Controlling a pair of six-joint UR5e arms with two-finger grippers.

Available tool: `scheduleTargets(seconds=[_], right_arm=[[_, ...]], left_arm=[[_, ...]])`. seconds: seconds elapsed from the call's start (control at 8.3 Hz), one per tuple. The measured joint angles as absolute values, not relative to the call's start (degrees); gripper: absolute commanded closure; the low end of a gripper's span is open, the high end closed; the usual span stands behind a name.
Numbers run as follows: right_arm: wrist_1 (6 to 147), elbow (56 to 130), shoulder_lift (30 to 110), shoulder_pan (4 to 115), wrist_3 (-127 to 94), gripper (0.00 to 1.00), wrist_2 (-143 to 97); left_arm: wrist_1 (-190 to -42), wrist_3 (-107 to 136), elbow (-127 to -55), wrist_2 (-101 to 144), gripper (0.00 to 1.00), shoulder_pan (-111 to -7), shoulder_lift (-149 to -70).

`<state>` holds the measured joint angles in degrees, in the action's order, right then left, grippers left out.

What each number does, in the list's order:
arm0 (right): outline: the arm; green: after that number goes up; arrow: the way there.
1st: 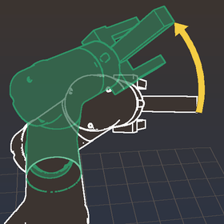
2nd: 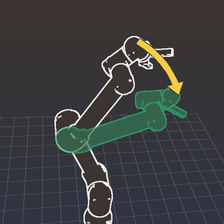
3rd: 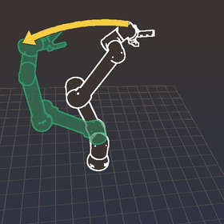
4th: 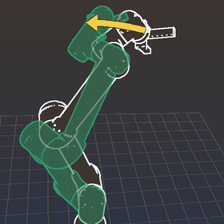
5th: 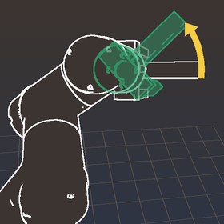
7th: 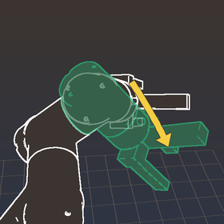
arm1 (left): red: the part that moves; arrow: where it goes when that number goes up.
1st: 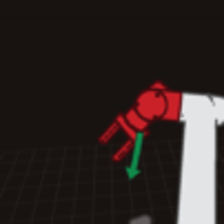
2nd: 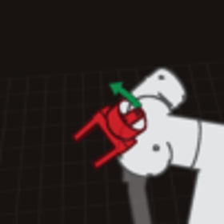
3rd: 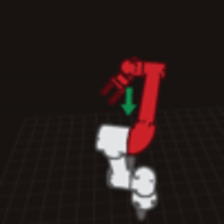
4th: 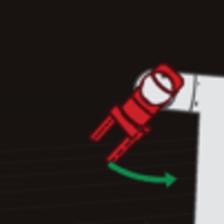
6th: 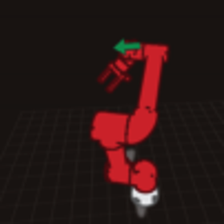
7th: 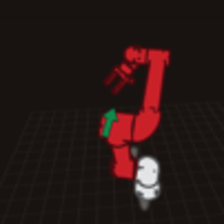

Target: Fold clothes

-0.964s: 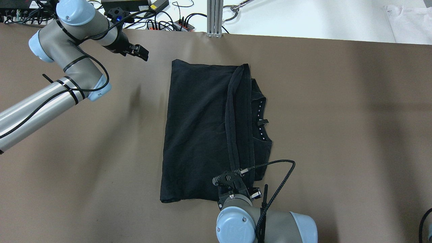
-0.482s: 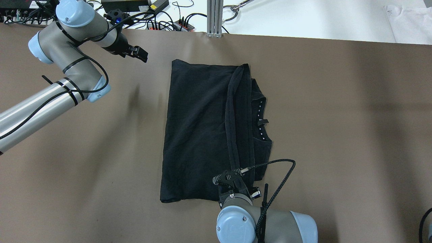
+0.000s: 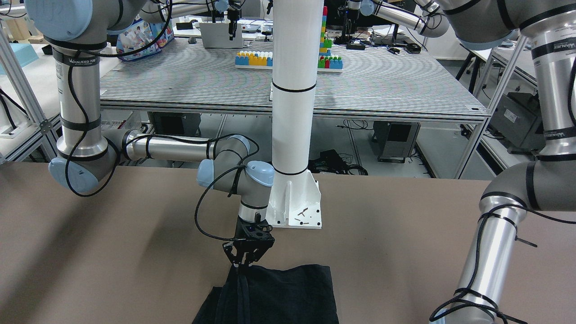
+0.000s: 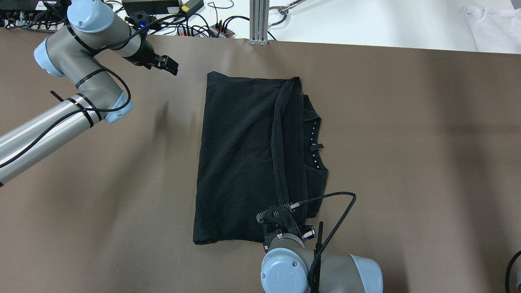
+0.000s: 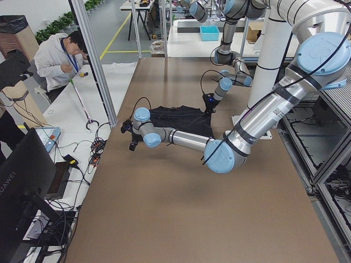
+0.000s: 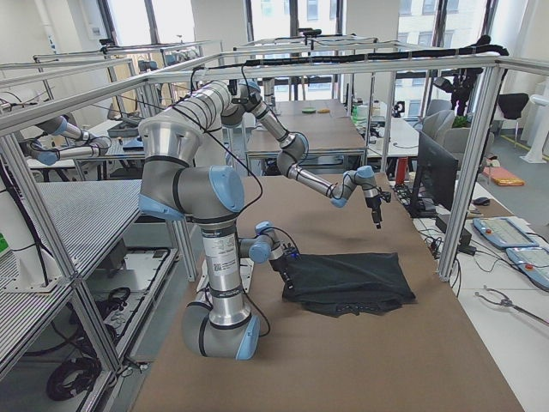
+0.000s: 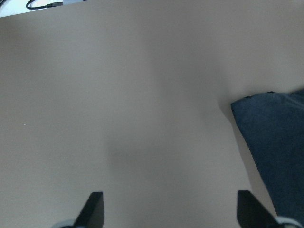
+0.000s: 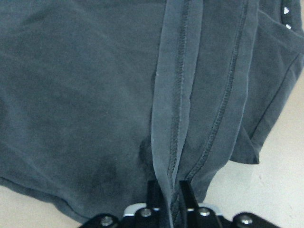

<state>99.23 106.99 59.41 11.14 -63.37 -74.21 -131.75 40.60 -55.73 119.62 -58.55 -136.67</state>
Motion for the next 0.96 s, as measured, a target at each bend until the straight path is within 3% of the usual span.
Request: scheduleTargets(seconds=[0.24, 0.48, 0.96], right_arm=[[99.2, 106.9, 59.4, 11.1, -63.4, 0.77, -74.2], [99.2, 106.7, 59.4, 11.1, -63.4, 0.98, -74.2], [99.2, 106.6, 59.0, 11.5, -64.0, 1.0, -74.2]], left_arm=[[-131.7, 40.6, -55.8, 119.6, 0.0, -58.6, -136.7], [-131.7, 40.6, -55.7, 119.6, 0.0, -58.6, -136.7], [-131.8, 40.6, -55.7, 119.6, 0.0, -58.6, -136.7]])
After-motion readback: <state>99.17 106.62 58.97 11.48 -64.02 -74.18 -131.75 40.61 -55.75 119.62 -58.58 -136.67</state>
